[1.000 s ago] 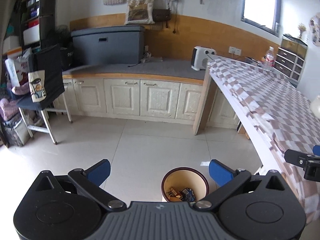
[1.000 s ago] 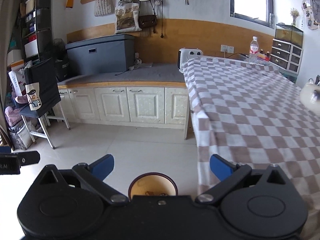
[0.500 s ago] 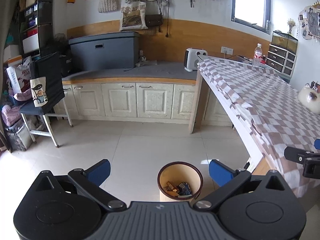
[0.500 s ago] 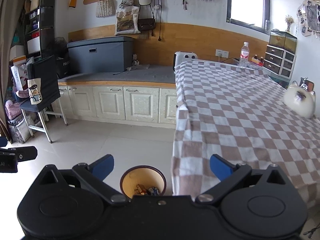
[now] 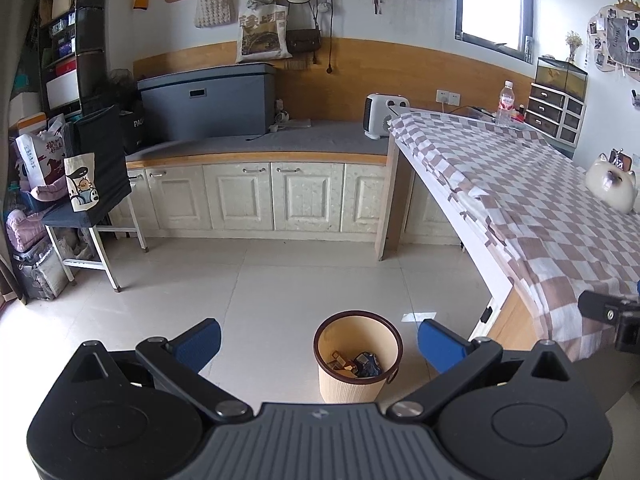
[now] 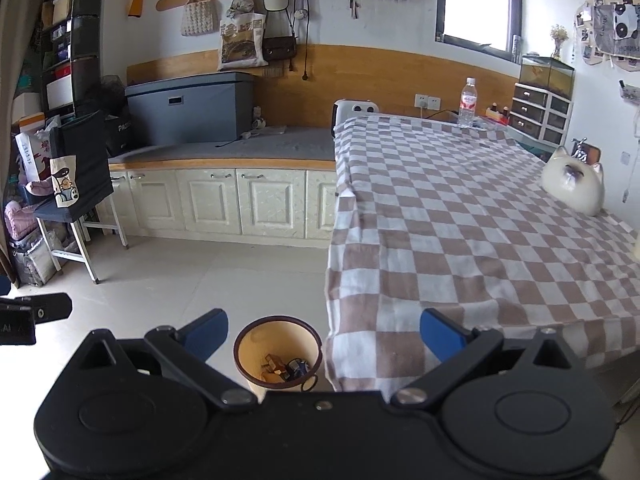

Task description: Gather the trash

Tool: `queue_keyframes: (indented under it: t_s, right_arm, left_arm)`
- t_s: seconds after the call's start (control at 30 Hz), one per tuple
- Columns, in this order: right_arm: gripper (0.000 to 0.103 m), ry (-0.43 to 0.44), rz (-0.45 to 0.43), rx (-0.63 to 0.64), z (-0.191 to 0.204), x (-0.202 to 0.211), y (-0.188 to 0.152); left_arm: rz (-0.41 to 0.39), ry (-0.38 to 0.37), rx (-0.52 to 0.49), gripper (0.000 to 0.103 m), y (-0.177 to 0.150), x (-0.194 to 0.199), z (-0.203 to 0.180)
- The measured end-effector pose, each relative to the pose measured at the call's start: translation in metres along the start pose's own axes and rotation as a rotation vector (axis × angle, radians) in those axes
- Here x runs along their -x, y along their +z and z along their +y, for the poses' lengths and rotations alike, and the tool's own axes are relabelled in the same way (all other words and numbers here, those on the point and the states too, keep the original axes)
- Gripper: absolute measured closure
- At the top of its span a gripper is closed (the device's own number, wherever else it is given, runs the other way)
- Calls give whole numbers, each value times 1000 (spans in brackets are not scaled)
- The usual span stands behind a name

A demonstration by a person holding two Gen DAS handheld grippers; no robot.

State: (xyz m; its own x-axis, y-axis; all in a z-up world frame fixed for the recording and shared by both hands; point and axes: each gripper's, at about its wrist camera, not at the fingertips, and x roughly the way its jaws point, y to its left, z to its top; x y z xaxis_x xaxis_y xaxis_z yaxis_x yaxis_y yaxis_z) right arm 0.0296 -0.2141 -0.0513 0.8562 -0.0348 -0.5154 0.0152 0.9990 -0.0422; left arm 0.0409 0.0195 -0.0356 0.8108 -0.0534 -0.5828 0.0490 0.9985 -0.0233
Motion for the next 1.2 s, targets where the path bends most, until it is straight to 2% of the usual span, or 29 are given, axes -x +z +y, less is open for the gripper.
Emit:
queue_keyframes:
  t_s: [0.3,1.2]
  right_arm:
    - [0,-12,-22,1,2,10,0]
    - [0,1,2,10,13,8,-6]
  left_arm:
    - [6,-8,4,0,-5,3,1]
    - [14,-2,7,0,-8,5,10]
